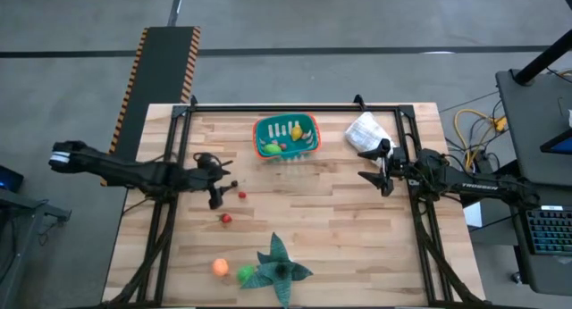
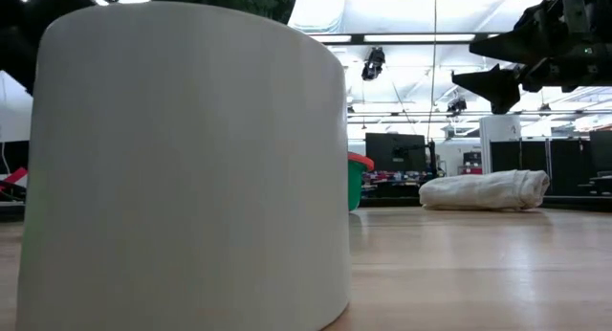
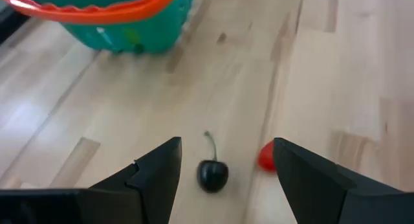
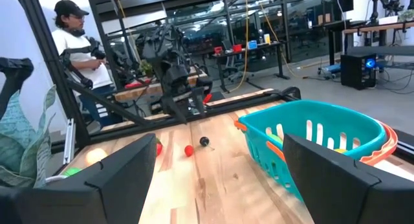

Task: Pick and placing Produce into tupperware
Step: Put the black cherry toy into the bin

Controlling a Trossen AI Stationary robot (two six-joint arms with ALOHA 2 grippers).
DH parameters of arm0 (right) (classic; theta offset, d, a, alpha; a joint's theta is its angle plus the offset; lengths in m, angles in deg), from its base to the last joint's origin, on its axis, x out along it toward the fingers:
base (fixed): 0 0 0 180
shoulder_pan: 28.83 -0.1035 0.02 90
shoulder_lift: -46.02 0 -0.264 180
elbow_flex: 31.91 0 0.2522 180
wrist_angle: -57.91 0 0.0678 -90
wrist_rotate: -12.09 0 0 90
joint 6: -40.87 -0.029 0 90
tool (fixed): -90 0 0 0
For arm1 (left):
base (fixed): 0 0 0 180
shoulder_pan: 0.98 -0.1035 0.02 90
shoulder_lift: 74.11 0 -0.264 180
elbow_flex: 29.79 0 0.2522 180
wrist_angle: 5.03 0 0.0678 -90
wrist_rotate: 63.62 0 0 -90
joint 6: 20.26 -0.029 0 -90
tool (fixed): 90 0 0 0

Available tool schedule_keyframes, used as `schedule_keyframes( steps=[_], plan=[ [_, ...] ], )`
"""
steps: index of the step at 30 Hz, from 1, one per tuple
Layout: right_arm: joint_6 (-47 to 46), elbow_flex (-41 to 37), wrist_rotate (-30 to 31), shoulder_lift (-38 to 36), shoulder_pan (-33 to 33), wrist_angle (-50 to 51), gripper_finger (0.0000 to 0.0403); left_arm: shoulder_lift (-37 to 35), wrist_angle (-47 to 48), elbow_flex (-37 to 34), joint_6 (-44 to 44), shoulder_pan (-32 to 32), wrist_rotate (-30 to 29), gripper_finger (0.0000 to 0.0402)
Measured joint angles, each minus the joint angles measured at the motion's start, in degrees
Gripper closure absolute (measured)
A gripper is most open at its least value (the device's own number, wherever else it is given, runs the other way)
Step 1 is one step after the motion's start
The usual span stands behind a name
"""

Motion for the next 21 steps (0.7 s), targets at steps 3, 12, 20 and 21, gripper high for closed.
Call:
schedule_keyframes(
  steps=[3, 12, 20, 21],
  plan=[
    [-0.02, 0.02, 0.0, 0.04, 0.0, 0.06, 0.0076, 3.52, 0.44, 0.73, -1.93, -0.28, 0.16, 0.0173],
    [0.17, 0.02, 0.01, 0.09, 0.0, 0.24, 0.0076, 10.76, -2.25, 0.98, -4.38, -1.62, 0.17, 0.0173],
    [0.15, 0.02, 0.0, 0.09, 0.0, 0.26, 0.0076, 15.22, -3.0, 0.93, -5.97, -2.48, 0.23, 0.0173],
    [0.17, 0.02, 0.0, 0.09, 0.0, 0.26, 0.0076, 15.68, -3.42, 0.93, -6.15, -2.48, 0.24, 0.0173]
  ],
)
